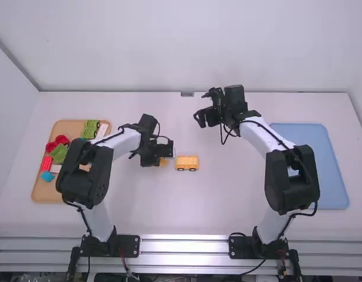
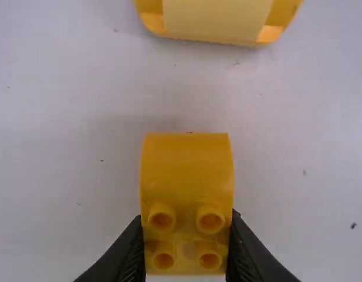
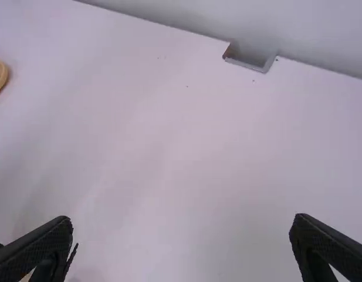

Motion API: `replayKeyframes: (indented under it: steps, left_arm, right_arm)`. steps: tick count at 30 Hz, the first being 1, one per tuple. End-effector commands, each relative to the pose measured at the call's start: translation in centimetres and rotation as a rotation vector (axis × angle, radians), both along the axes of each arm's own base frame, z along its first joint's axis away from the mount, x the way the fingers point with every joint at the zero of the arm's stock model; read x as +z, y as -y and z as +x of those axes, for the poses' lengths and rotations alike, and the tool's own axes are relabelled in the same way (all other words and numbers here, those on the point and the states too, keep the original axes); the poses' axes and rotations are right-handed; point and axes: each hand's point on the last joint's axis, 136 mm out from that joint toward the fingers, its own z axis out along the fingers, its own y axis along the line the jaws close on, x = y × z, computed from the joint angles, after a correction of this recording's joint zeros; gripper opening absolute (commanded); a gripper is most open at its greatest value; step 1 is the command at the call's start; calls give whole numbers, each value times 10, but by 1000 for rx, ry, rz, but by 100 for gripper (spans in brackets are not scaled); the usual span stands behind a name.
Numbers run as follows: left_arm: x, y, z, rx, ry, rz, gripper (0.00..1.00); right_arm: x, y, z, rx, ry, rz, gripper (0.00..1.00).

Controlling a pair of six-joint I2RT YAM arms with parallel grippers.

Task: Assemble lego blocks to make yellow taxi

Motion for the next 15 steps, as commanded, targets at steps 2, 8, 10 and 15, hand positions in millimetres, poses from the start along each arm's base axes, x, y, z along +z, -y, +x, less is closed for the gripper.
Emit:
replayKeyframes:
  steps: [2,8,10,15]
  left_arm:
    - [-11,-2,-2,-27,-23,11,18]
    - [-16,4,-5,-57,-39,-6,49]
    - [-12,5,-1,-31,-33,-15,99]
    - [4,17,-4,-52,-64,-137,99]
  right_arm:
    - [20,0,6,-2,50,6,99]
    - [20,0,5,-2,49,6,99]
    - [20,0,6,-2,52,6,99]
    - [21,0,6,9,63,-3,99]
